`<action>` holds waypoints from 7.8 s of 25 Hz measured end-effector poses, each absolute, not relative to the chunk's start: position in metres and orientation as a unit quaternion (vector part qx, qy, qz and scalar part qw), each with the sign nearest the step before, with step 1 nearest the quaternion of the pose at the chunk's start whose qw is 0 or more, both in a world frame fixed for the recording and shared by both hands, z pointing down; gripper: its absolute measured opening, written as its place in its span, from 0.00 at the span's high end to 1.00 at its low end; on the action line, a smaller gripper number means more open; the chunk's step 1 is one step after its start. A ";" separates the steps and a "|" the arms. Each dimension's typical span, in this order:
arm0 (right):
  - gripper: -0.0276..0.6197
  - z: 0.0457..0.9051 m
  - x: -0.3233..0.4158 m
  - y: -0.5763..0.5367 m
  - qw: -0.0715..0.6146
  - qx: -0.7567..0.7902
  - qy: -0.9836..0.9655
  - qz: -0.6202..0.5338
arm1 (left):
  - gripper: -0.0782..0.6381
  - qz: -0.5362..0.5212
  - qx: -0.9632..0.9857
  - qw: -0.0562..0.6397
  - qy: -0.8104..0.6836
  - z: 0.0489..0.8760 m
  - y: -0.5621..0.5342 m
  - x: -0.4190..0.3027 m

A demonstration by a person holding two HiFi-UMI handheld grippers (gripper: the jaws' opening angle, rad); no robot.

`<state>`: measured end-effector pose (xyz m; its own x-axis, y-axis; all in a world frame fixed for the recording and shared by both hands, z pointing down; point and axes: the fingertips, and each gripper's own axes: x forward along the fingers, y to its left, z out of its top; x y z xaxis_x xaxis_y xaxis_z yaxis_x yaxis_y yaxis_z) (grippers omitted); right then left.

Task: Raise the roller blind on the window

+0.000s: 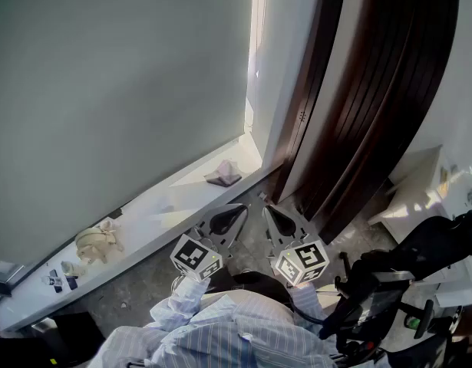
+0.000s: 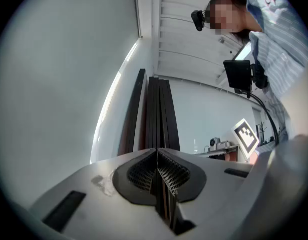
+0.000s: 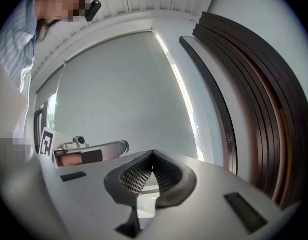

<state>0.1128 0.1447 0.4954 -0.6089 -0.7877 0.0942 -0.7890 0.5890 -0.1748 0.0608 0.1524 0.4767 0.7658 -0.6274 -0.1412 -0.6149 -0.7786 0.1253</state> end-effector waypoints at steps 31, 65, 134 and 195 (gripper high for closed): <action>0.95 0.499 0.103 0.046 0.028 0.442 -0.891 0.099 | 0.88 -0.071 0.943 0.074 -0.317 0.490 0.056 0.047; 0.79 0.325 0.063 -0.383 0.033 0.510 -0.858 -0.040 | 0.87 -0.070 0.944 0.081 -0.312 0.482 -0.166 -0.040; 0.93 0.383 0.069 -0.326 -0.014 0.473 -0.881 -0.010 | 0.88 -0.204 0.948 -0.006 -0.243 0.248 -0.340 0.076; 0.95 0.225 0.062 -0.360 -0.059 0.419 -0.901 -0.092 | 0.88 -0.066 0.966 0.117 -0.223 0.502 -0.309 0.072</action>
<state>0.0620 -0.3598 0.2248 -0.6417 -0.7449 -0.1825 -0.7664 0.6317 0.1163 0.0720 -0.3091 0.5018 0.8920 -0.4455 -0.0762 -0.4146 -0.8737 0.2547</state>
